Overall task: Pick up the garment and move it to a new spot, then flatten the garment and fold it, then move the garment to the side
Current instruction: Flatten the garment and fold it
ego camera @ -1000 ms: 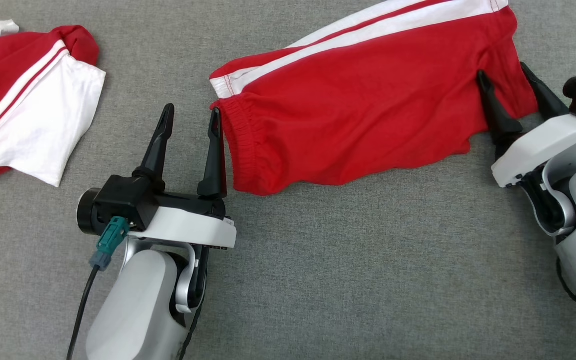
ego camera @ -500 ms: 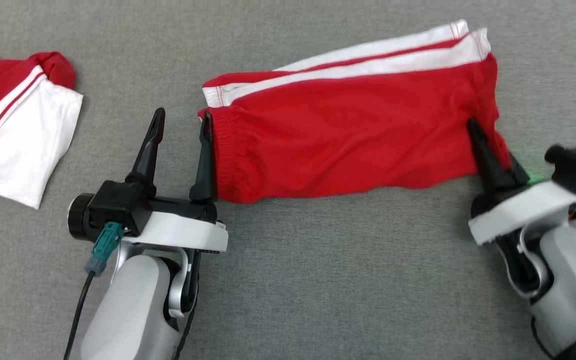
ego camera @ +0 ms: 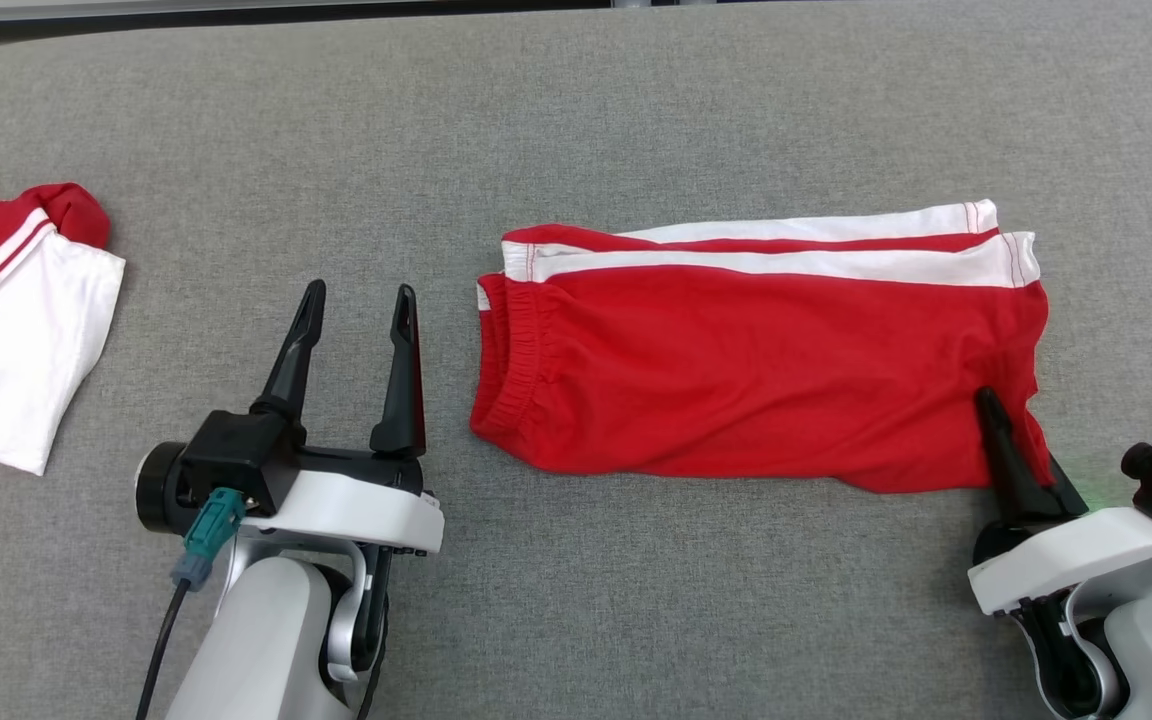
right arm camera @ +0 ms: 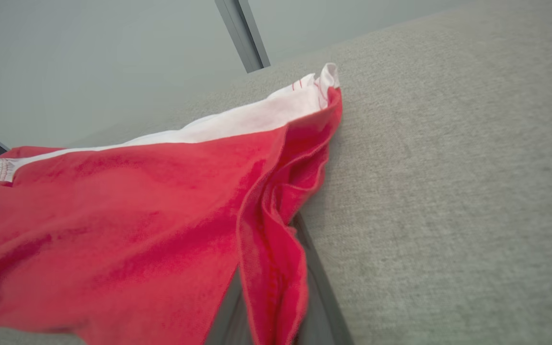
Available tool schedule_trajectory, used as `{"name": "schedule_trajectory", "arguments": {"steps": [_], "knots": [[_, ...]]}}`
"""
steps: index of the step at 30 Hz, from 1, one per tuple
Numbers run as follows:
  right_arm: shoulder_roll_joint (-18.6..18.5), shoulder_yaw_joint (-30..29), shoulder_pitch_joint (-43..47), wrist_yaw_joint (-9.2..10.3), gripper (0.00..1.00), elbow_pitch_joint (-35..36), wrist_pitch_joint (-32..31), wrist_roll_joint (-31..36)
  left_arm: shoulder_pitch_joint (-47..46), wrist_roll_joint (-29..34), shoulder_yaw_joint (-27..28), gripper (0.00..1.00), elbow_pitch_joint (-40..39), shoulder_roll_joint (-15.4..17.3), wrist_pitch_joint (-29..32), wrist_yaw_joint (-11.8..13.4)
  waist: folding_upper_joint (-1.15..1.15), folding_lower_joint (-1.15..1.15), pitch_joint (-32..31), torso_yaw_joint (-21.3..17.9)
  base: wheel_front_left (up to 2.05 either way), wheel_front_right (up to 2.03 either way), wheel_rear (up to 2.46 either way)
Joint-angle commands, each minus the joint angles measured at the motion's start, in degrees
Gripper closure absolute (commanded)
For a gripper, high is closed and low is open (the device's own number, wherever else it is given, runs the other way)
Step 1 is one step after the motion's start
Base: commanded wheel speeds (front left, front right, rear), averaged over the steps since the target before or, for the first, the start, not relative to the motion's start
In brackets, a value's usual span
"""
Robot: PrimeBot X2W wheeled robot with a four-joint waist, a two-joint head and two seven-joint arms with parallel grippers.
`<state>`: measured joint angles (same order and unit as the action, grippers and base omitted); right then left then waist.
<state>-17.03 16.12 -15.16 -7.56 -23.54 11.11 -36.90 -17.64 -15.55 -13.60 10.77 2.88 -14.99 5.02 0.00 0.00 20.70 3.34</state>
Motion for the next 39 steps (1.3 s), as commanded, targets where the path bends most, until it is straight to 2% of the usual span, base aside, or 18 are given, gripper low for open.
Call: {"name": "schedule_trajectory", "arguments": {"steps": [1, 7, 14, 19, 22, 27, 31, 32, 33, 34, 39], "knots": [[0.19, -1.35, 1.11, 0.13, 1.00, -0.71, -0.67, 0.23, 0.65, 0.48, 0.16, 0.00, 0.32, 0.28, -0.27, -0.34, 0.00, 0.00, -0.19, -0.21, 0.00, 0.00, 0.00], [0.93, -2.88, 0.13, 0.13, 1.00, 0.23, -1.71, 1.57, -0.01, 0.61, -0.06, 0.00, 0.81, 0.26, -0.27, -0.48, 0.00, 0.00, -0.38, -0.14, 0.00, 0.00, 0.00], [2.53, -0.84, -3.96, 0.07, 1.00, 7.26, -5.31, 5.90, -0.33, 0.25, -0.16, 0.00, 1.05, 0.24, -0.27, -0.46, 0.00, 0.00, -0.98, 0.21, 0.00, 0.00, 0.00], [5.67, 5.84, -7.93, 0.07, 1.00, 13.76, -10.39, 9.33, -0.43, -0.39, -0.46, 0.00, 1.11, 0.22, -0.27, -0.35, 0.00, 0.00, -1.29, 1.39, 0.00, 0.00, 0.00], [7.76, 11.07, -9.55, 0.07, 1.00, 14.60, -12.66, 9.58, -0.70, -0.78, -0.89, 0.00, 0.99, 0.17, -0.27, -0.31, 0.00, 0.00, -1.04, 2.48, 0.00, 0.00, 0.00], [9.89, 18.84, -11.00, 0.07, 1.00, 11.22, -13.65, 7.57, -0.95, -1.50, -1.31, 0.00, 0.68, 0.13, -0.27, 0.02, 0.00, 0.00, -0.20, 3.98, 0.00, 0.00, 0.00], [10.24, 22.19, -12.08, 0.07, 1.00, 7.14, -12.48, 6.32, -1.00, -1.93, -1.61, 0.00, 0.61, 0.12, -0.27, 0.34, 0.00, 0.00, 0.38, 4.64, 0.00, 0.00, 0.00], [10.18, 22.65, -12.44, 0.07, 0.68, 6.39, -11.87, 6.13, -1.04, -2.07, -1.73, 0.00, 0.56, 0.11, -0.27, 0.45, 0.00, 0.00, 0.49, 4.70, 0.00, 0.00, 0.00], [10.15, 23.50, -12.60, 0.07, 0.42, 6.01, -11.27, 5.79, -1.08, -2.10, -1.76, 0.00, 0.51, 0.11, -0.27, 0.57, 0.00, 0.00, 0.59, 4.72, 0.00, 0.00, 0.00], [10.06, 24.27, -12.94, 0.07, 0.00, 5.84, -10.55, 5.56, -1.09, -2.09, -1.78, 0.00, 0.45, 0.12, -0.27, 0.67, 0.00, 0.00, 0.67, 4.70, 0.00, 0.00, 0.00], [8.66, 27.67, -14.60, 0.07, 0.00, 7.88, -6.27, 4.58, -0.94, -2.36, -1.71, 0.00, 0.59, 0.12, -0.27, 1.08, 0.00, 0.00, 0.59, 4.27, 0.00, 0.00, 0.00]]}}
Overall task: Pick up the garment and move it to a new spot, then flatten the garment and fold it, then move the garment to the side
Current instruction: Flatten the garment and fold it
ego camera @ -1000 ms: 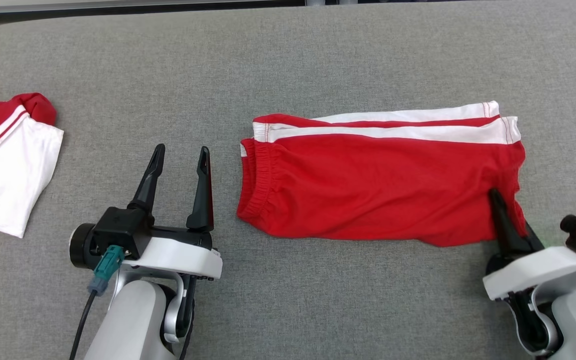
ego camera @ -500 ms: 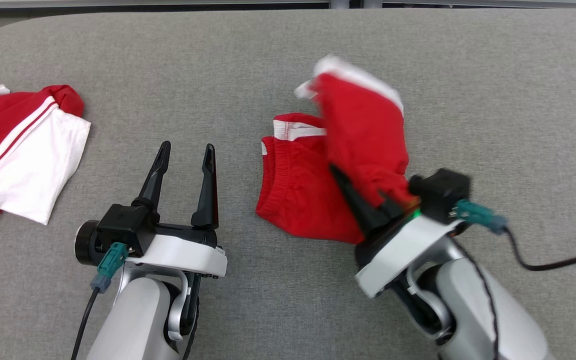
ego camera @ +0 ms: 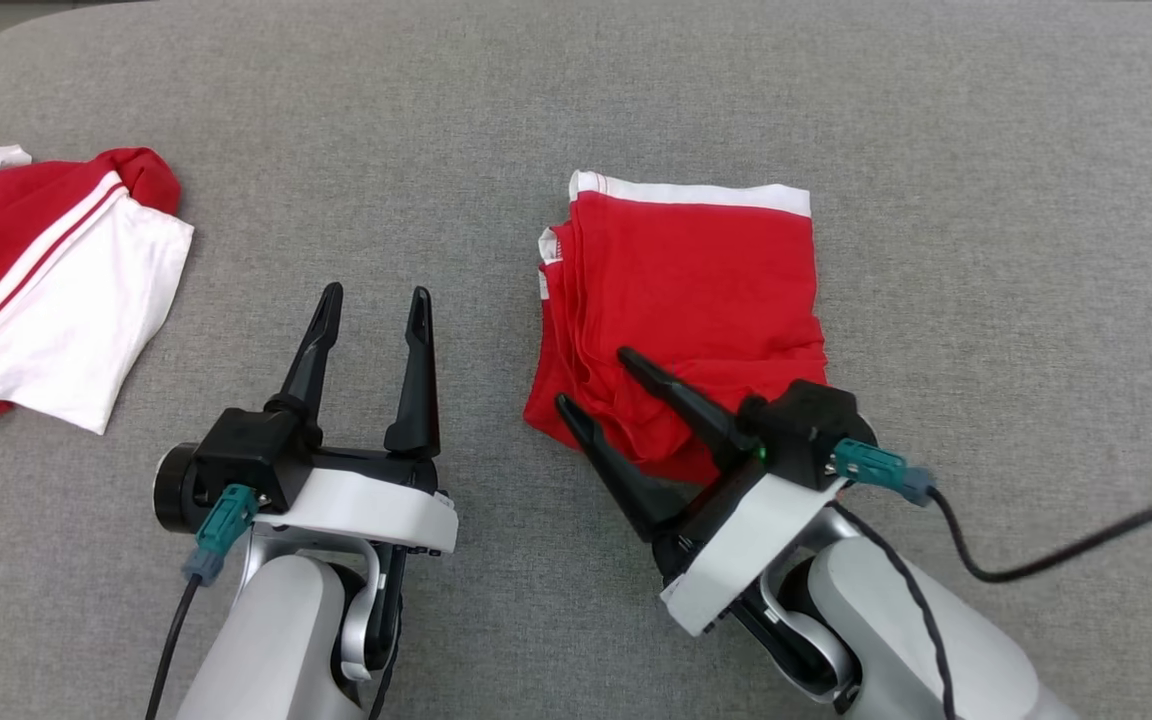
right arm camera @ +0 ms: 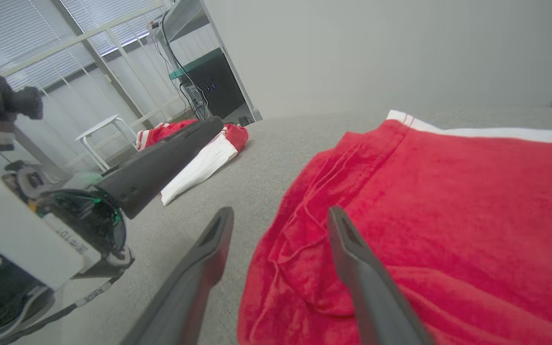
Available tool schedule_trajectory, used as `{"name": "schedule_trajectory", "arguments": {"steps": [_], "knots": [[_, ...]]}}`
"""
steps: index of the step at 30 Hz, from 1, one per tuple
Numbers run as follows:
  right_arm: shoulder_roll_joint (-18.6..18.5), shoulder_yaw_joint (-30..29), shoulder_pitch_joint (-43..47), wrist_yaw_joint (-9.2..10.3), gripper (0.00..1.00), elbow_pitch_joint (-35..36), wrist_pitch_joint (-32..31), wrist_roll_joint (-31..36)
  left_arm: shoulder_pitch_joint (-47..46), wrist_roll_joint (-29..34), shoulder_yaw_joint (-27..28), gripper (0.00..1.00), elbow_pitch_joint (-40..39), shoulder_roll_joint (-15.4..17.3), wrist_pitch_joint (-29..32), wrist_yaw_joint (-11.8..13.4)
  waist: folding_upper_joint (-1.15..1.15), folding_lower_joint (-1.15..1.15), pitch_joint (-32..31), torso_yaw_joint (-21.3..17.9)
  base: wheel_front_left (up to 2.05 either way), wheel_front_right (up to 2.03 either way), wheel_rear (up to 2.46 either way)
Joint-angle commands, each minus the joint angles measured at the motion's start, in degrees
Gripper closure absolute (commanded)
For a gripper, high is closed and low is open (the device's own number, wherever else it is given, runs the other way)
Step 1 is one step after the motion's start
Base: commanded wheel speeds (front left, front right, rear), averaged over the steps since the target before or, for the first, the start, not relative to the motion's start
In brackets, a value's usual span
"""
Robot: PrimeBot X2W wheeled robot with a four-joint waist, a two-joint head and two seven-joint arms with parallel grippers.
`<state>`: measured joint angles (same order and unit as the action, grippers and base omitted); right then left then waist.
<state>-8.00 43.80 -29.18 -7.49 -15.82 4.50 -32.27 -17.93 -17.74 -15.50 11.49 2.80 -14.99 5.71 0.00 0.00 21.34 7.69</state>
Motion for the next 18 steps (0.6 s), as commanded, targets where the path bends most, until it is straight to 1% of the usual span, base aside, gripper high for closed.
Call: {"name": "schedule_trajectory", "arguments": {"steps": [1, 4, 7, 12, 16, 18], "knots": [[-0.76, 0.23, -0.67, 0.00, 0.00, 1.05, 1.36, -0.18, -0.68, -0.12, 0.23, 0.00, -0.05, 0.21, -0.27, 0.45, 0.00, 0.00, -0.10, -0.23, 0.00, 0.00, 0.00], [-2.12, -0.64, -0.59, 0.00, 0.00, 3.59, 4.21, -0.53, -0.78, 0.11, 0.37, 0.00, 0.10, 0.21, -0.27, 0.45, 0.00, 0.00, -0.29, -0.76, 0.00, 0.00, 0.00], [-3.49, -4.54, 0.90, 0.00, 0.00, 5.43, 6.57, 0.10, -0.83, 0.65, 0.65, 0.00, 0.20, 0.21, -0.28, 0.57, 0.00, 0.00, -0.55, -1.45, 0.00, 0.00, 0.00], [-5.02, -16.95, 4.91, 0.00, 0.00, 7.35, 8.58, 2.51, -0.49, 1.50, 1.44, 0.00, 0.22, 0.33, -0.28, 0.72, 0.00, 0.00, -1.13, -2.66, 0.00, 0.00, 0.00], [-6.12, -27.94, 9.23, 0.00, 0.00, 7.57, 8.62, 5.40, 0.10, 1.91, 2.24, 0.00, 0.23, 0.74, -0.28, 0.67, 0.00, 0.00, -1.71, -3.52, 0.00, 0.00, 0.00], [-6.43, -32.53, 11.40, 0.00, 0.00, 7.67, 8.17, 6.62, 0.49, 2.13, 2.56, 0.00, 0.25, 0.96, -0.28, 0.63, 0.00, 0.00, -2.04, -3.85, 0.00, 0.00, 0.00]]}}
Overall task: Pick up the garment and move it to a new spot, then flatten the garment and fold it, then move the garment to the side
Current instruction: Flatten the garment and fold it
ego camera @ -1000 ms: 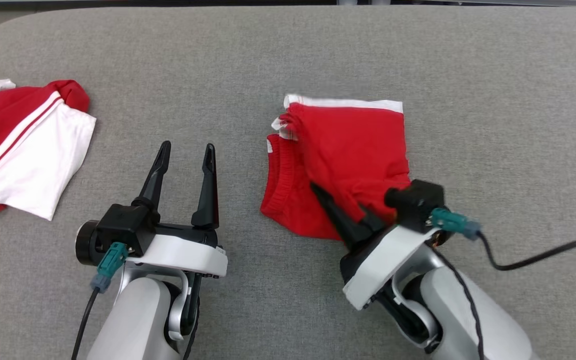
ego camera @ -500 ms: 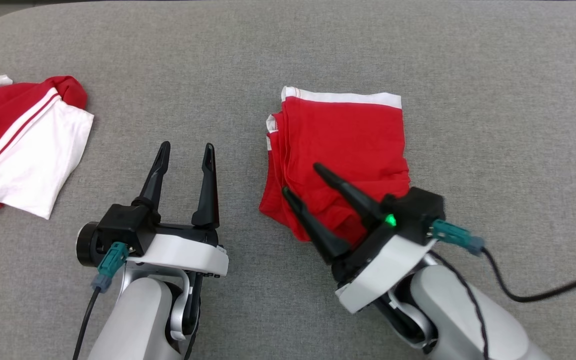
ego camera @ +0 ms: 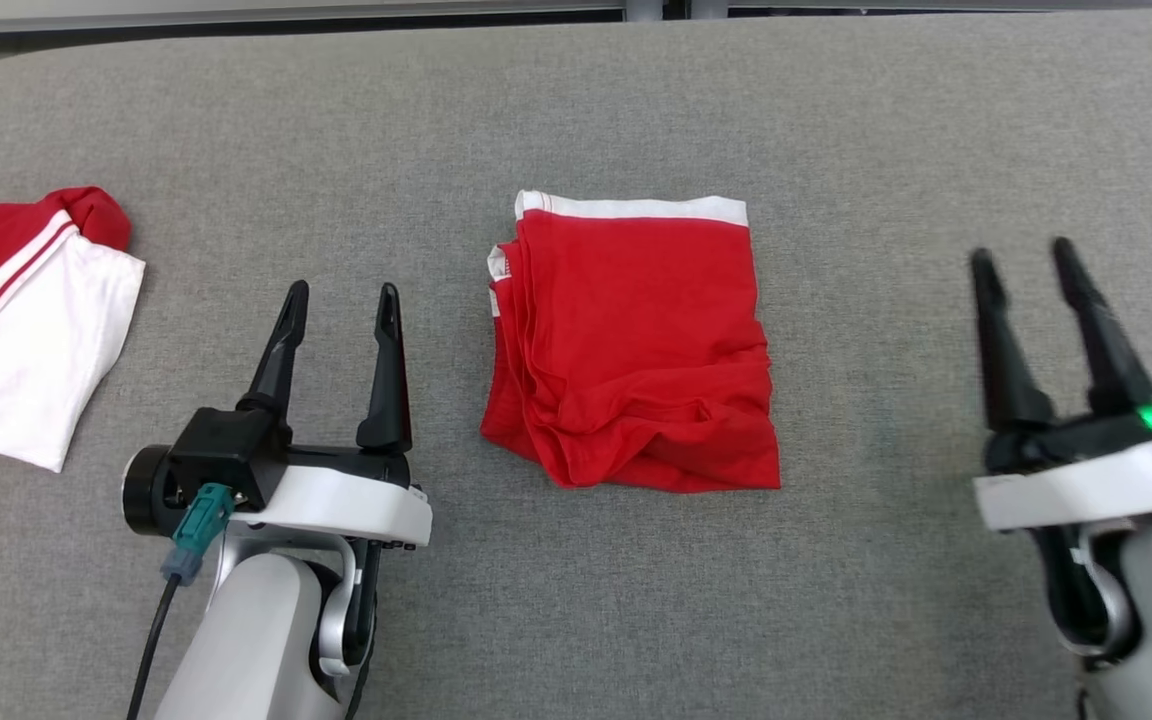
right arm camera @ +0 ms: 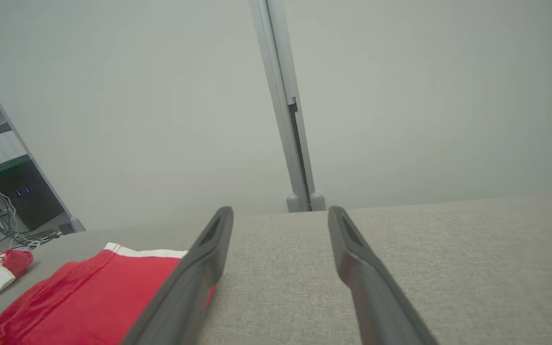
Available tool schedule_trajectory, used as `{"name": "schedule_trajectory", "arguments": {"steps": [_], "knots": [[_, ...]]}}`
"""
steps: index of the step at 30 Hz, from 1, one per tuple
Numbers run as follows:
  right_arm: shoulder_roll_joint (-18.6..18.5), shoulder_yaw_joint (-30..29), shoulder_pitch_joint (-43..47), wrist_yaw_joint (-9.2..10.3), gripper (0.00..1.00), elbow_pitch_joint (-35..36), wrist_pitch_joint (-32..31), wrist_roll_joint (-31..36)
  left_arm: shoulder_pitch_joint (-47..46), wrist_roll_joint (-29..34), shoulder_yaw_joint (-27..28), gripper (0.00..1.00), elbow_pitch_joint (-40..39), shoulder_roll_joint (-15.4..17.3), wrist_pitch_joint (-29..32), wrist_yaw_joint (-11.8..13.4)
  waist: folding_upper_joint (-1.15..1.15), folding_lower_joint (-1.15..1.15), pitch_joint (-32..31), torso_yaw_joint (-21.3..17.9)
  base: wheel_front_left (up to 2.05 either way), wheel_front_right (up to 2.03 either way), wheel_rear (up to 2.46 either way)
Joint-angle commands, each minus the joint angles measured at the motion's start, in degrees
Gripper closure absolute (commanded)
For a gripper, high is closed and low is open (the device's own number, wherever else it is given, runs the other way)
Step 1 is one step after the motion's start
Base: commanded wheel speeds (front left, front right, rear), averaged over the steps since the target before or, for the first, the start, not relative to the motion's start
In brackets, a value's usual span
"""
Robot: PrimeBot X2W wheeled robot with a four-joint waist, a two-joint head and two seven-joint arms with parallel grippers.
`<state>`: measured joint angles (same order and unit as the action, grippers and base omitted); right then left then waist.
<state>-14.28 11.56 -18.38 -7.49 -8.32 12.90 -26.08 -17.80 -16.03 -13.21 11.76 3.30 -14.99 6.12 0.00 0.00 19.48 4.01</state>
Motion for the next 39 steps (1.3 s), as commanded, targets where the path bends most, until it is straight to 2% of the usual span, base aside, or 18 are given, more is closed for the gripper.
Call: {"name": "schedule_trajectory", "arguments": {"steps": [1, 9, 18, 25, 26, 27, 28, 35, 36, 39], "knots": [[-0.43, -2.24, 1.72, 0.00, 0.00, 0.17, -0.49, 1.18, 0.59, 0.51, 0.39, 0.00, -0.01, 0.61, -0.28, 0.20, 0.00, 0.00, -0.38, -0.33, 0.00, 0.00, 0.00], [0.19, -10.17, 7.32, 0.00, 0.00, 2.89, -3.25, 4.91, 1.63, 0.99, 0.70, 0.00, 0.31, 1.21, -0.28, 0.05, 0.00, 0.00, -1.28, -1.12, 0.00, 0.00, 0.00], [1.48, -11.76, 8.91, 0.00, 0.00, 6.00, -5.82, 6.67, 2.00, 0.67, 0.45, 0.00, 0.88, 1.35, -0.28, -0.11, 0.00, 0.00, -1.68, -1.10, 0.00, 0.00, 0.00], [1.43, -10.76, 8.30, 0.00, 0.00, 6.84, -6.63, 7.14, 1.60, 0.59, 0.23, 0.00, 1.10, 1.38, -0.28, 0.09, 0.00, 0.00, -1.46, -0.69, 0.00, 0.00, 0.00], [1.39, -10.06, 7.85, 0.00, 0.37, 6.85, -7.03, 7.01, 1.37, 0.59, 0.20, 0.00, 1.05, 1.38, -0.28, 0.09, 0.00, 0.00, -1.29, -0.55, 0.00, 0.00, 0.00], [1.36, -9.21, 7.34, 0.00, 0.91, 6.79, -7.25, 6.91, 1.11, 0.59, 0.16, 0.00, 1.02, 1.38, -0.28, 0.07, 0.00, 0.00, -1.10, -0.39, 0.00, 0.00, 0.00], [1.32, -8.10, 6.84, 0.00, 1.00, 6.58, -7.78, 6.75, 0.83, 0.61, 0.12, 0.00, 0.97, 1.37, -0.28, 0.06, 0.00, 0.00, -0.90, -0.19, 0.00, 0.00, 0.00], [2.82, 6.46, 0.65, 0.00, 1.00, 2.94, -9.57, 5.67, -0.80, 0.87, 0.08, 0.00, 0.04, 1.07, -0.28, -0.16, 0.00, 0.00, 0.81, 2.44, 0.00, 0.00, 0.00], [3.62, 11.46, -1.27, 0.00, 1.00, 0.86, -9.70, 5.12, -1.24, 1.05, 0.38, 0.00, -0.43, 1.00, -0.28, -0.18, 0.00, 0.00, 1.19, 3.48, 0.00, 0.00, 0.00], [4.92, 16.90, -3.87, 0.00, 1.00, -3.04, -9.35, 4.19, -1.63, 1.10, 0.83, 0.00, -1.16, 0.83, -0.28, -0.43, 0.00, 0.00, 1.68, 5.09, 0.00, 0.00, 0.00]]}}
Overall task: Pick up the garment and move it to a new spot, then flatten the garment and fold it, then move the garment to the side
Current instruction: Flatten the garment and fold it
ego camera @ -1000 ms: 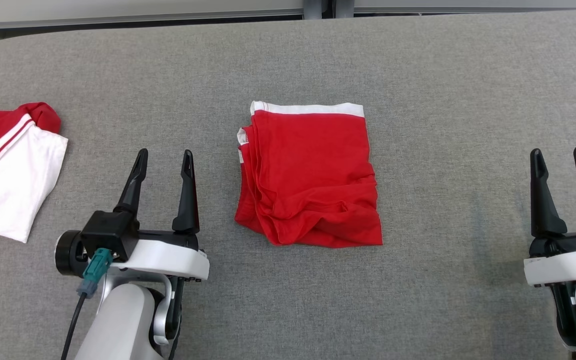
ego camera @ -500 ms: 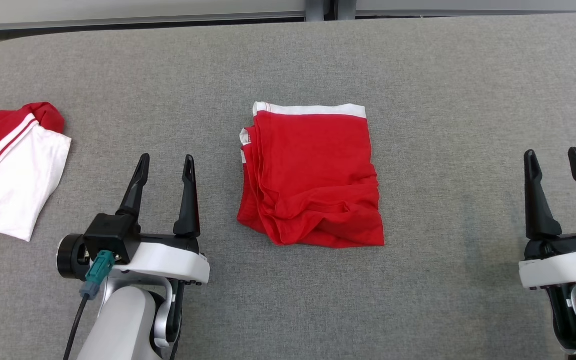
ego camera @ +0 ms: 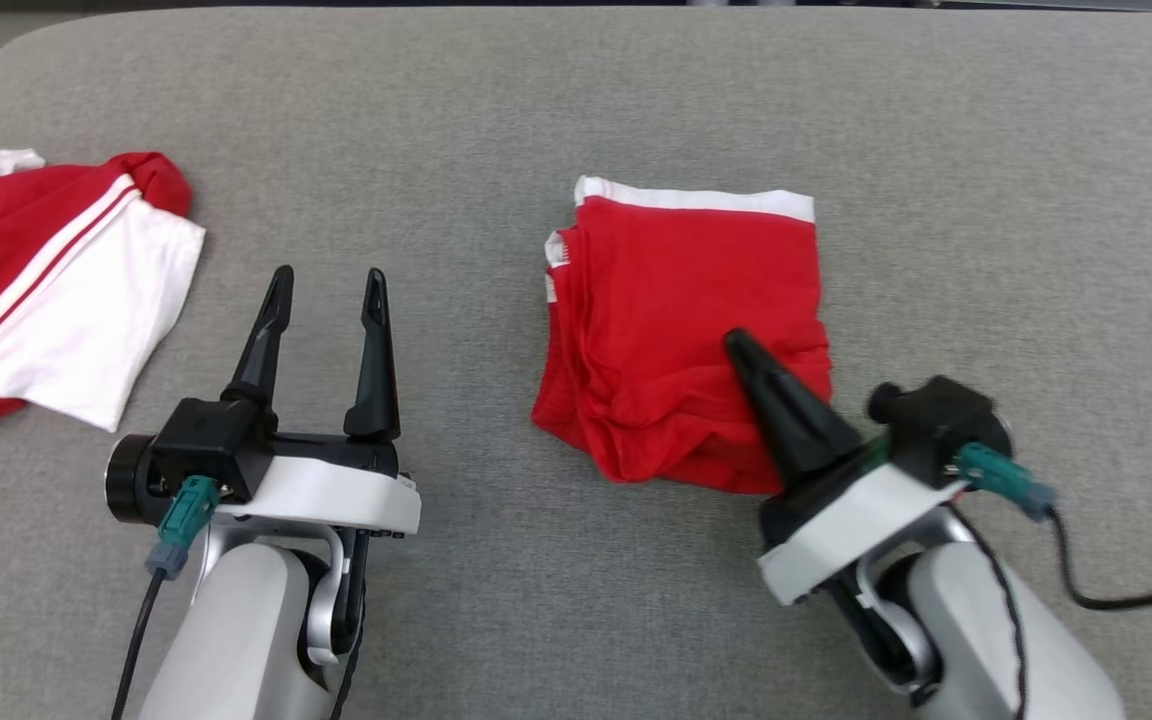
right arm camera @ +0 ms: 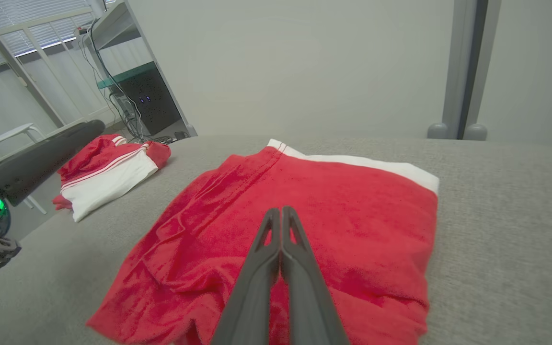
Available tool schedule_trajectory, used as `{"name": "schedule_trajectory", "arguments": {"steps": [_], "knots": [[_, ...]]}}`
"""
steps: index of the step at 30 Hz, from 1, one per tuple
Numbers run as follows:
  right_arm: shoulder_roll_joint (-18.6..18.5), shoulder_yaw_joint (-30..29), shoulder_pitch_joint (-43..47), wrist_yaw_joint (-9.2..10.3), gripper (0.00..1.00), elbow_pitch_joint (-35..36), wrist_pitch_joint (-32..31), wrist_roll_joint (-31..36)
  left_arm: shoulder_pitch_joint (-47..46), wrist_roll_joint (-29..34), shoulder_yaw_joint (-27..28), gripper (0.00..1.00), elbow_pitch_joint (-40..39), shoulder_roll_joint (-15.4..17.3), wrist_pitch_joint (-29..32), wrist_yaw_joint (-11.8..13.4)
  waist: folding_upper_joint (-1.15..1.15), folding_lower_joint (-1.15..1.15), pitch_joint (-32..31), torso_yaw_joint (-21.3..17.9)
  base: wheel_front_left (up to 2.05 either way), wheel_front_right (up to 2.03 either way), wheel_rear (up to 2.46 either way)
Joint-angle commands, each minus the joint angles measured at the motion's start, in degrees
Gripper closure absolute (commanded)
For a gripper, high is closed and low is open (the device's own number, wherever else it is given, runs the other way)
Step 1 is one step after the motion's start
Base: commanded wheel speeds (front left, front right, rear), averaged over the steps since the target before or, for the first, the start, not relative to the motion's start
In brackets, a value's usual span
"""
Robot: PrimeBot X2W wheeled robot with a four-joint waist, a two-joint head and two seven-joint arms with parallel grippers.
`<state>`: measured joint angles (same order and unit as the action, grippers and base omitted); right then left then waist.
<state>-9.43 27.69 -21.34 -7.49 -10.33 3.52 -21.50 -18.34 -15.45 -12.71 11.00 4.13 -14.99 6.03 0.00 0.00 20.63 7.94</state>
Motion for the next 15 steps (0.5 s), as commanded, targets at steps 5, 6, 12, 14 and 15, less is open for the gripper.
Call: {"name": "schedule_trajectory", "arguments": {"steps": [5, 6, 12, 14, 15], "knots": [[1.72, 6.42, -3.75, 0.00, 1.00, -7.14, -0.07, -1.62, -0.64, 0.54, 0.86, 0.00, -0.92, -0.20, -0.27, -0.38, 0.00, 0.00, 0.87, 2.77, 0.00, 0.00, 0.00], [2.10, 7.71, -4.67, 0.00, 1.00, -8.71, 0.15, -2.24, -0.55, 0.53, 0.86, 0.00, -1.02, -0.31, -0.28, -0.49, 0.00, 0.00, 1.00, 3.16, 0.00, 0.00, 0.00], [3.32, 14.97, -7.45, -0.03, 1.00, -14.71, 1.04, -3.94, -0.01, 0.53, 1.39, 0.00, -1.50, -0.59, -0.28, -0.37, 0.00, 0.00, 1.53, 3.84, 0.00, 0.00, 0.00], [3.11, 17.56, -8.15, -0.13, 1.00, -15.61, 1.38, -4.21, 0.10, 0.60, 1.62, 0.00, -1.53, -0.66, -0.28, -0.28, 0.00, 0.00, 1.64, 3.60, 0.00, 0.00, 0.00], [2.96, 18.80, -8.38, -0.13, 1.00, -16.02, 1.47, -4.47, 0.11, 0.63, 1.68, 0.00, -1.52, -0.71, -0.28, -0.24, 0.00, 0.00, 1.63, 3.41, 0.00, 0.00, 0.00]]}}
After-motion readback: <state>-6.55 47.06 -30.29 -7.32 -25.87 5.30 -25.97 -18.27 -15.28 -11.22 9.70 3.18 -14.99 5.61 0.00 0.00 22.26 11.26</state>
